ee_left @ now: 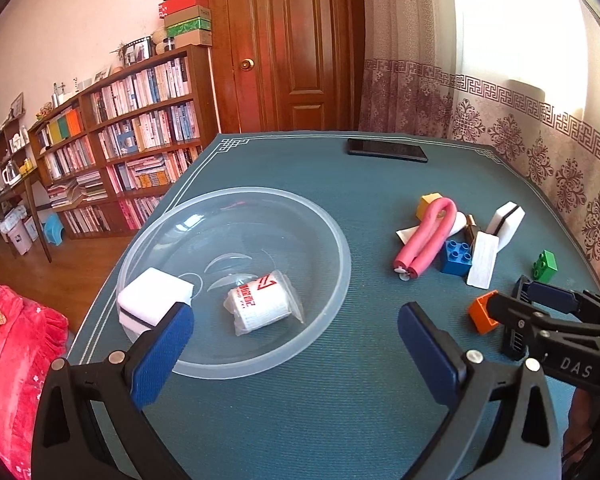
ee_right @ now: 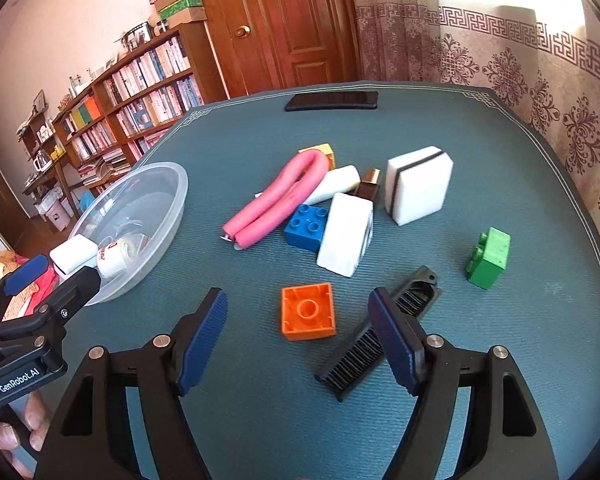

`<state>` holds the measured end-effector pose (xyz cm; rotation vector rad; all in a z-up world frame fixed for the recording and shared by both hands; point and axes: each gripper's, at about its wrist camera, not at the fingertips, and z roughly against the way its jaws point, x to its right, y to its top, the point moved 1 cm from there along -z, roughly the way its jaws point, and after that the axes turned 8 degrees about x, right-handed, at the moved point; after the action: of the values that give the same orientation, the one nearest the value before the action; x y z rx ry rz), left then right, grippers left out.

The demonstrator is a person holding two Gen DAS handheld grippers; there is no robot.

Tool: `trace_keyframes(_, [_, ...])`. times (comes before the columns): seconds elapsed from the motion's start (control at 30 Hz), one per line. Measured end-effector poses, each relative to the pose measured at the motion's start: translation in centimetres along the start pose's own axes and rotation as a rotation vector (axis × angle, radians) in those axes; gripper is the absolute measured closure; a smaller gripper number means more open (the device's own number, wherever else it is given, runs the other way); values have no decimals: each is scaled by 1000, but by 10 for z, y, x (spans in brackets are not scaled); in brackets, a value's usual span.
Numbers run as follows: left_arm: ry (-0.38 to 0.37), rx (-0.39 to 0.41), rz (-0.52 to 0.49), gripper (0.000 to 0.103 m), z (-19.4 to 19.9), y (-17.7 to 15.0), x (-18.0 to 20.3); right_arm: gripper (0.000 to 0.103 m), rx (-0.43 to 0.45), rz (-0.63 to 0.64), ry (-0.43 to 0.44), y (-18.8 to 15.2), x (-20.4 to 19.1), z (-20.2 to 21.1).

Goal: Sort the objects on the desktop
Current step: 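Withdraw both tools from the bowl and move toward the remaining bricks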

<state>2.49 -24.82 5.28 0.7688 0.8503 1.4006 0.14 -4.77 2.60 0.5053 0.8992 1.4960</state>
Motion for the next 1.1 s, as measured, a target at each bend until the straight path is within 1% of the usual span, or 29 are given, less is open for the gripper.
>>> trace_keyframes(0.33, [-64, -31, -34, 1, -3, -4, 33, 27, 1, -42, -56, -12, 38, 14])
trace_keyframes(0.53, [-98, -46, -53, 1, -5, -7, 50, 27, 8, -44, -90, -9, 46, 17])
trace_keyframes(0.7, [-122, -63, -69, 1, -7, -11, 61, 27, -15, -56, -109, -14, 55, 13])
trace_keyframes(1.1, [-187, -114, -81, 1, -21, -13, 89, 27, -21, -97, -171, -20, 87, 21])
